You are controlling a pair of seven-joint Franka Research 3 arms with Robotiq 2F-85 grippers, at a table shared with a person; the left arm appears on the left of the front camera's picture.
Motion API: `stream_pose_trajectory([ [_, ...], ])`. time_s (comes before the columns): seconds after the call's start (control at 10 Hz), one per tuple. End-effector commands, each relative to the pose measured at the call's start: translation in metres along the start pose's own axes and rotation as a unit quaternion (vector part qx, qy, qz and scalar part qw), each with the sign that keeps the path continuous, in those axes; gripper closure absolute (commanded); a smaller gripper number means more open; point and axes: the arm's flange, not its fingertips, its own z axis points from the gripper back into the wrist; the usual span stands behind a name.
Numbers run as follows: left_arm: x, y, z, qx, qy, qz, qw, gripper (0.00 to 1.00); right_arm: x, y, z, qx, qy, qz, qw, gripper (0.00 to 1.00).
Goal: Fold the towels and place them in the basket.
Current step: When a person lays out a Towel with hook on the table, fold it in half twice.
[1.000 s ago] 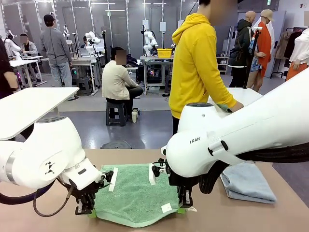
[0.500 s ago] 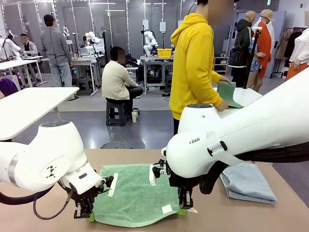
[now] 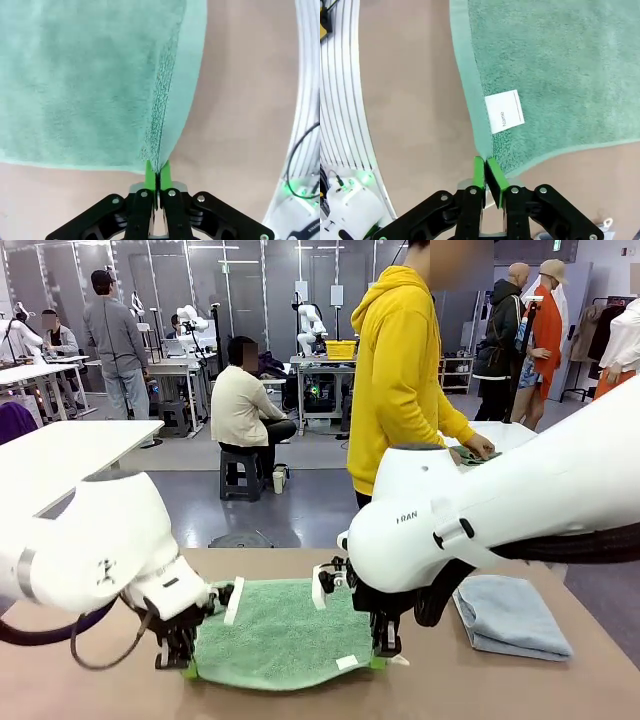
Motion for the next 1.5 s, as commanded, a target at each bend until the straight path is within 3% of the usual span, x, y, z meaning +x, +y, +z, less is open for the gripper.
stream_pose_trajectory([
  [0.0, 0.0, 0.033, 0.021, -0.01, -0.012, 0.0, 1.0, 0.96, 0.007, -0.022, 0.009, 0.003, 0.013, -0.01, 1.0, 0.94],
  [0.4, 0.013, 0.098, 0.023, -0.038, -0.008, 0.019, 0.999, 0.96, 0.02, -0.078, 0.027, 0.001, 0.002, -0.042, 0.999, 0.94],
  [0.9, 0.004, 0.173, 0.019, -0.05, 0.01, 0.077, 0.996, 0.96, 0.033, -0.158, 0.023, 0.014, 0.007, -0.073, 0.997, 0.94],
  [1.4, 0.0, 0.22, 0.006, -0.058, 0.029, 0.071, 0.995, 0.96, 0.035, -0.206, 0.014, 0.008, 0.024, -0.103, 0.994, 0.94],
])
